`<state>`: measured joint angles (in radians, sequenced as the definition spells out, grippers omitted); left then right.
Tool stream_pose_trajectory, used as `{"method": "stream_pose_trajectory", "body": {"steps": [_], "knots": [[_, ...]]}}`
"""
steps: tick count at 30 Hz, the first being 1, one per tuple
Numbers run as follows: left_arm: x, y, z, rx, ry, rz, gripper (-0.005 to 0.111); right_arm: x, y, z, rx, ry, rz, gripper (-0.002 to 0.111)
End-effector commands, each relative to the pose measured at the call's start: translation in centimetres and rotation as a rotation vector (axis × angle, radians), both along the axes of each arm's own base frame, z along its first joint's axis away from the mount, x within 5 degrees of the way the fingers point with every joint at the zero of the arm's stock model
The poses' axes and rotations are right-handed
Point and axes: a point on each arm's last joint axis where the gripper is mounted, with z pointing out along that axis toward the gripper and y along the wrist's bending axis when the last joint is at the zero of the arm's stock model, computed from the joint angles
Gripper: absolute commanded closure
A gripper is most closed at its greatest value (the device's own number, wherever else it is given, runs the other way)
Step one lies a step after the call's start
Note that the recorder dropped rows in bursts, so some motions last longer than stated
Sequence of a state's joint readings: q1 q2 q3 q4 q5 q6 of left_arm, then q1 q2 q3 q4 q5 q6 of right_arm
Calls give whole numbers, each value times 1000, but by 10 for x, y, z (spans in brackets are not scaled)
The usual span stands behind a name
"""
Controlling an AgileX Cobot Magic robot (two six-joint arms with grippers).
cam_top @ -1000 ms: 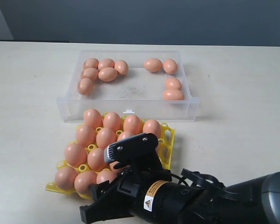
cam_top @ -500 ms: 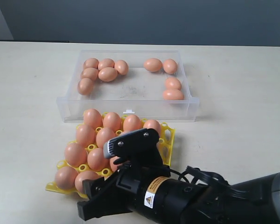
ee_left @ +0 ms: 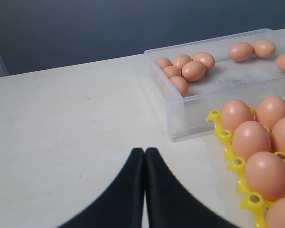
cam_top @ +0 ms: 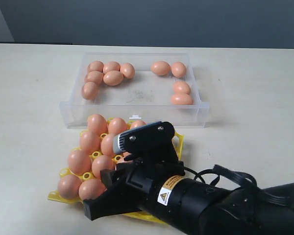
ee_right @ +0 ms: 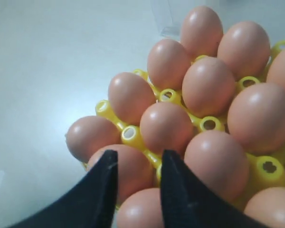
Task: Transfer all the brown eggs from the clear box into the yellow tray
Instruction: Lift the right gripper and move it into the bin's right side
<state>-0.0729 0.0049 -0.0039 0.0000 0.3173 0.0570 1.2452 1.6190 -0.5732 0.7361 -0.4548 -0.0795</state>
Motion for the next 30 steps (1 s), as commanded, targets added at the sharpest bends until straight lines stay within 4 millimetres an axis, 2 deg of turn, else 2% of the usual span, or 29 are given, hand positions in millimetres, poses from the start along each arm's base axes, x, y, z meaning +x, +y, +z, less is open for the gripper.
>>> {"method": "stream_pose_trajectory", "body": {"steps": [1, 3, 5, 9, 11, 14, 17, 18, 20, 24, 27, 30], "knots": [[0, 0, 0, -1, -9, -8, 106, 15, -5, 18, 40, -153, -85, 106], [0, 0, 0, -1, -9, -8, 106, 36, -14, 27, 66, -199, -246, 108], [0, 0, 0, -1, -9, -8, 106, 60, -20, 33, -1, -197, -291, 108], [0, 0, 0, -1, -9, -8, 106, 108, -17, 49, -123, -158, -116, 108], [0, 0, 0, -1, -9, -8, 106, 139, -21, 60, -141, -169, -96, 106], [0, 0, 0, -1, -9, -8, 106, 184, -32, 75, -165, -202, -80, 92], [0, 0, 0, -1, -9, -8, 106, 228, -47, 84, -174, -197, -66, 68], [0, 0, 0, -1, -9, -8, 106, 242, -52, 83, -173, -179, -63, 60], [0, 0, 0, -1, -9, -8, 106, 263, -61, 76, -152, -111, -67, 53], [0, 0, 0, -1, -9, -8, 106, 292, -71, 43, -218, 36, -16, 55], [0, 0, 0, -1, -9, -8, 106, 304, -74, 22, -346, 74, 6, 55], [0, 0, 0, -1, -9, -8, 106, 315, -76, 11, -420, 113, -25, 55]]}}
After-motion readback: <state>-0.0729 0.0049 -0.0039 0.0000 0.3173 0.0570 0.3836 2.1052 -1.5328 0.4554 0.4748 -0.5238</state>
